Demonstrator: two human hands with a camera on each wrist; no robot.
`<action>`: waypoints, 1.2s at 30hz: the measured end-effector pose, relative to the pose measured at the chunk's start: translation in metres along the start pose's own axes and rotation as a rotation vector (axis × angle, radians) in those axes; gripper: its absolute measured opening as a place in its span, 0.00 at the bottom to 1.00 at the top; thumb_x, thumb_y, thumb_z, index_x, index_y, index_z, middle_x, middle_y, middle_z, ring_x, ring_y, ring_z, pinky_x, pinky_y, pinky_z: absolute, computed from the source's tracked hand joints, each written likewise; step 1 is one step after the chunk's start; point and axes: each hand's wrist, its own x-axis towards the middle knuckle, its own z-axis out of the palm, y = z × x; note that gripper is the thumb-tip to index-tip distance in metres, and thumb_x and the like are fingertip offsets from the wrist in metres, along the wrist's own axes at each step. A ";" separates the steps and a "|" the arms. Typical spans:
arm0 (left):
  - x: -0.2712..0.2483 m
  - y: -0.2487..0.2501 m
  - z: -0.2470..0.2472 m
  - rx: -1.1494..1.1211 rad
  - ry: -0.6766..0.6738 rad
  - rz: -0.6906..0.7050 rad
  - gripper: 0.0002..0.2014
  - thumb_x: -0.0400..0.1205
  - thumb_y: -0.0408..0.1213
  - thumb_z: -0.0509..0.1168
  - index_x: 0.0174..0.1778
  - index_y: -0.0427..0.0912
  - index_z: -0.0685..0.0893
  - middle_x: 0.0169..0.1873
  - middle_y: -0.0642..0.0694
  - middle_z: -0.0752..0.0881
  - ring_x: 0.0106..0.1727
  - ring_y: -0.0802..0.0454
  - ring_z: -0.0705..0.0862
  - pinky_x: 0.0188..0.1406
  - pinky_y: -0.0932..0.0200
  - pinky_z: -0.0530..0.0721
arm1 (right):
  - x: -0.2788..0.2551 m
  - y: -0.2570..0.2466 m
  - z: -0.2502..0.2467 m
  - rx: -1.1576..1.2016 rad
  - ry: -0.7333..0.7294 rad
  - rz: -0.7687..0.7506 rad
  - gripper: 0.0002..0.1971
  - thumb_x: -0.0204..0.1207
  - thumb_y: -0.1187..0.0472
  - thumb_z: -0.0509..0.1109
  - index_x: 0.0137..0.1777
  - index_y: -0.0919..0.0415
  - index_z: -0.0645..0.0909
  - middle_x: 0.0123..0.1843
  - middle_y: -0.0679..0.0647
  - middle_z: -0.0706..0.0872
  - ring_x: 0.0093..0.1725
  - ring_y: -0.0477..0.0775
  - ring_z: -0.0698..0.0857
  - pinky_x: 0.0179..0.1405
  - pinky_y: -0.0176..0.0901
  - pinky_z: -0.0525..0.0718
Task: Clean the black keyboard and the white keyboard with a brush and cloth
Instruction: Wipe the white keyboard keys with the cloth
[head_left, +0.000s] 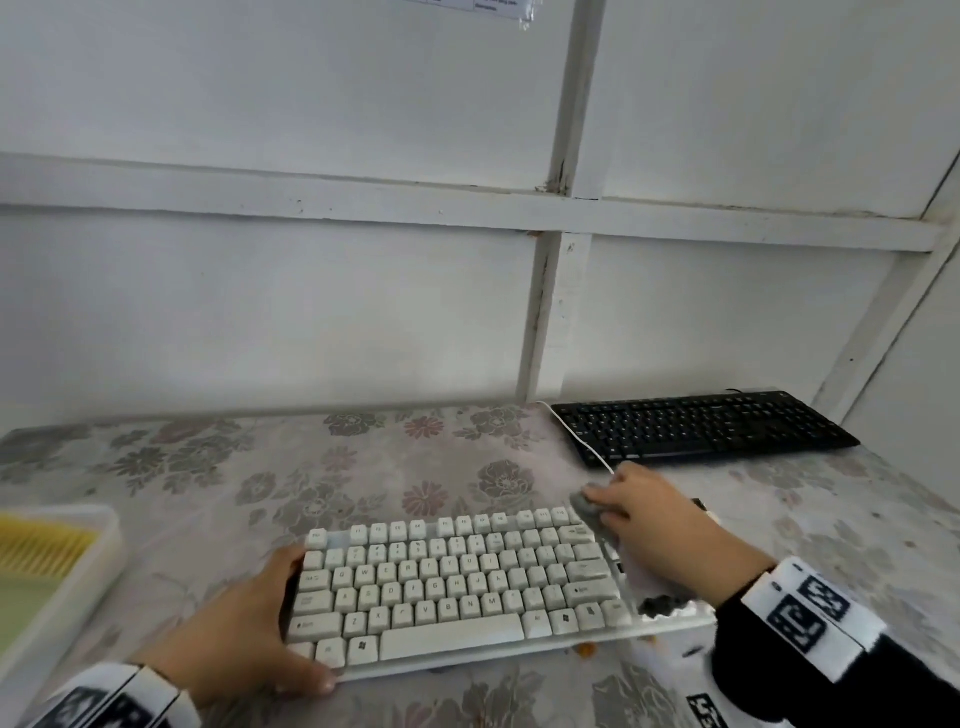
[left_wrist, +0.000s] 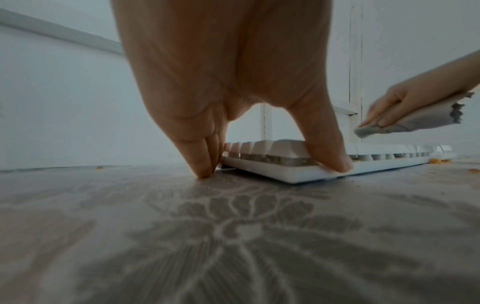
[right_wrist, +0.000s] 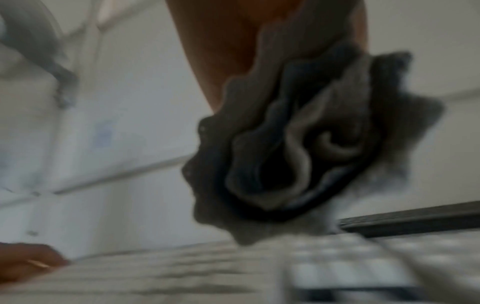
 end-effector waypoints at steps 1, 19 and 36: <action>0.000 0.000 0.000 0.012 -0.004 -0.001 0.67 0.42 0.65 0.79 0.76 0.59 0.50 0.62 0.62 0.77 0.61 0.64 0.77 0.62 0.68 0.73 | 0.003 -0.025 0.005 0.072 -0.018 -0.085 0.11 0.83 0.56 0.60 0.58 0.53 0.83 0.53 0.49 0.74 0.48 0.43 0.78 0.54 0.32 0.78; 0.001 -0.002 0.001 0.056 0.047 -0.005 0.57 0.57 0.54 0.81 0.76 0.56 0.51 0.52 0.64 0.75 0.55 0.62 0.76 0.47 0.72 0.72 | 0.019 -0.174 0.066 0.018 -0.115 -0.604 0.12 0.75 0.71 0.63 0.50 0.59 0.86 0.51 0.60 0.75 0.51 0.66 0.78 0.48 0.54 0.79; -0.001 -0.004 0.001 0.007 0.031 0.005 0.63 0.49 0.61 0.81 0.77 0.58 0.51 0.60 0.63 0.77 0.60 0.62 0.77 0.61 0.67 0.73 | 0.014 -0.130 0.046 0.153 -0.085 -0.344 0.09 0.76 0.70 0.60 0.36 0.68 0.80 0.35 0.47 0.64 0.29 0.41 0.66 0.27 0.26 0.60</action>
